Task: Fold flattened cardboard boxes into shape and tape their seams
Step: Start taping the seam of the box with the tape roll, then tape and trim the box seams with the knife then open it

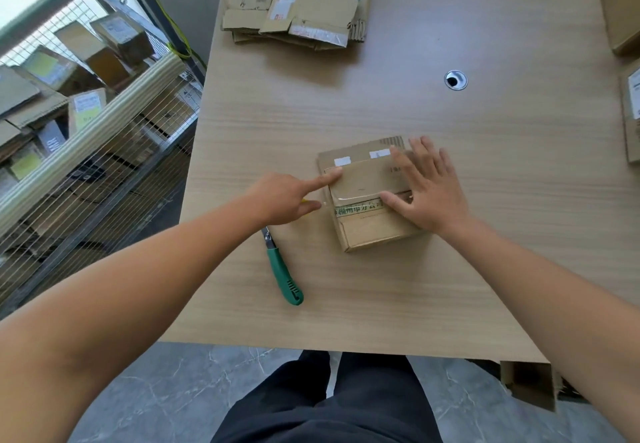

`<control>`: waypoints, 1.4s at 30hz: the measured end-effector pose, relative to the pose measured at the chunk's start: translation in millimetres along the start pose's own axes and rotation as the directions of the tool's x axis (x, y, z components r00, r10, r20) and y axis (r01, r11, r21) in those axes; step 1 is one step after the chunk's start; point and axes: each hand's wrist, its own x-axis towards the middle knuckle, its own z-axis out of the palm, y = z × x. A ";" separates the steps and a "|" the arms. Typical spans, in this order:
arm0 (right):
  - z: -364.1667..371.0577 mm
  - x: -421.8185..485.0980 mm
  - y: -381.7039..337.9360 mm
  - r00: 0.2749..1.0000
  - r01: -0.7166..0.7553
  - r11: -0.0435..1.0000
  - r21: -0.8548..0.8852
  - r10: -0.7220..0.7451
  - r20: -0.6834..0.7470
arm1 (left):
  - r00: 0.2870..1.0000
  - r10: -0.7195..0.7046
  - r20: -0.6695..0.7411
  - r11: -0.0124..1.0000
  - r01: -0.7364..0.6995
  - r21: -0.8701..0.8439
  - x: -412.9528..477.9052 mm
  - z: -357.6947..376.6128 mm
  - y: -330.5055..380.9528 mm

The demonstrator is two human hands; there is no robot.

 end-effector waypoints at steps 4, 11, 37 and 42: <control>-11.1 -4.8 -13.3 0.886 0.251 0.965 0.076 -0.198 -0.420 | 0.999 -0.003 -0.054 0.998 -0.001 -0.063 -3.4 9.8 9.4; 70.3 -117.0 -172.4 0.919 0.234 0.882 0.409 -0.337 0.202 | 0.995 0.003 -0.100 0.999 -0.007 -0.043 -1.3 13.0 12.7; -29.5 -54.8 -146.1 0.917 -0.394 0.553 0.735 0.287 0.276 | 0.988 -0.088 -0.126 0.996 0.091 0.018 -11.8 19.0 28.6; -29.4 -43.7 -136.2 0.908 -0.382 0.786 0.487 0.222 0.354 | 0.972 -0.171 -0.162 0.985 0.171 -0.017 -19.4 21.7 28.1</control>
